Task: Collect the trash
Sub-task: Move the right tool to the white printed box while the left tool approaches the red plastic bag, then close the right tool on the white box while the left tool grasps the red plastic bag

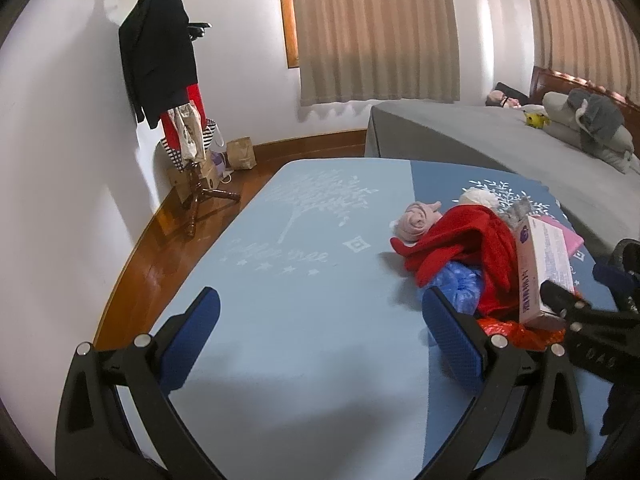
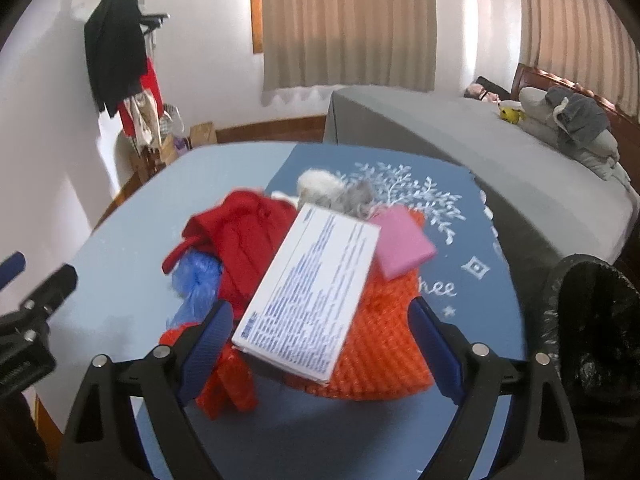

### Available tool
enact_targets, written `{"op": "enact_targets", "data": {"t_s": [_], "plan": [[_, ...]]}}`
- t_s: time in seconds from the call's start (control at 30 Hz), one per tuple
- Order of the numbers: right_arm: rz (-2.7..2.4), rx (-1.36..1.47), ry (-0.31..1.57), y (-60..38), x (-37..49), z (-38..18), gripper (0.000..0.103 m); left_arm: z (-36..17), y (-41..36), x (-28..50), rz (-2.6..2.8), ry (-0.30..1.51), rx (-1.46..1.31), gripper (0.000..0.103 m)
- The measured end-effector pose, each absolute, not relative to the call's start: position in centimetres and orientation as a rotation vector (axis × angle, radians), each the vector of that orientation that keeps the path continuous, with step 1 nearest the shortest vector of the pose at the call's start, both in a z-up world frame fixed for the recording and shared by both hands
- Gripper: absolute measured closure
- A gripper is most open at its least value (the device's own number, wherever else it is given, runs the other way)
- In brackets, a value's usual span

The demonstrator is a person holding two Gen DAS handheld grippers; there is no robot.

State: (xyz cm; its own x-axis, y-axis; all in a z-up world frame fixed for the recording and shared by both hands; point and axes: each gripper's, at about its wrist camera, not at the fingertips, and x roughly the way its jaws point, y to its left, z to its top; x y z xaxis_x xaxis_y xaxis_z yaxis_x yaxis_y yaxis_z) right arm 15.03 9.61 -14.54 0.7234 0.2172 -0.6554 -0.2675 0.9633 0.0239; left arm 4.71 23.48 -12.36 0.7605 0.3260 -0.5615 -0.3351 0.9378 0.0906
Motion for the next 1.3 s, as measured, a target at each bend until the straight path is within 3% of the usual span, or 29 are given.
{"op": "enact_targets", "data": {"t_s": [0.57,0.63,0.7,1.3], "plan": [[0.265,-0.079,0.77,7.6,14.7,-15.2,0.018,-13.4,22.2,5.1,0.329,0.626,-0.025,0.005],[0.273,-0.067,0.787,7.9,15.4,-15.6,0.023,-13.4,22.1,5.0,0.33,0.624,-0.025,0.005],[0.313,-0.044,0.818,8.2,16.0,-16.1,0.042,-13.4,22.1,5.0,0.334,0.621,-0.025,0.005],[0.365,-0.065,0.796,4.3,13.1,-14.3,0.044,-15.6,17.5,6.7,0.169,0.681,-0.03,0.009]]}}
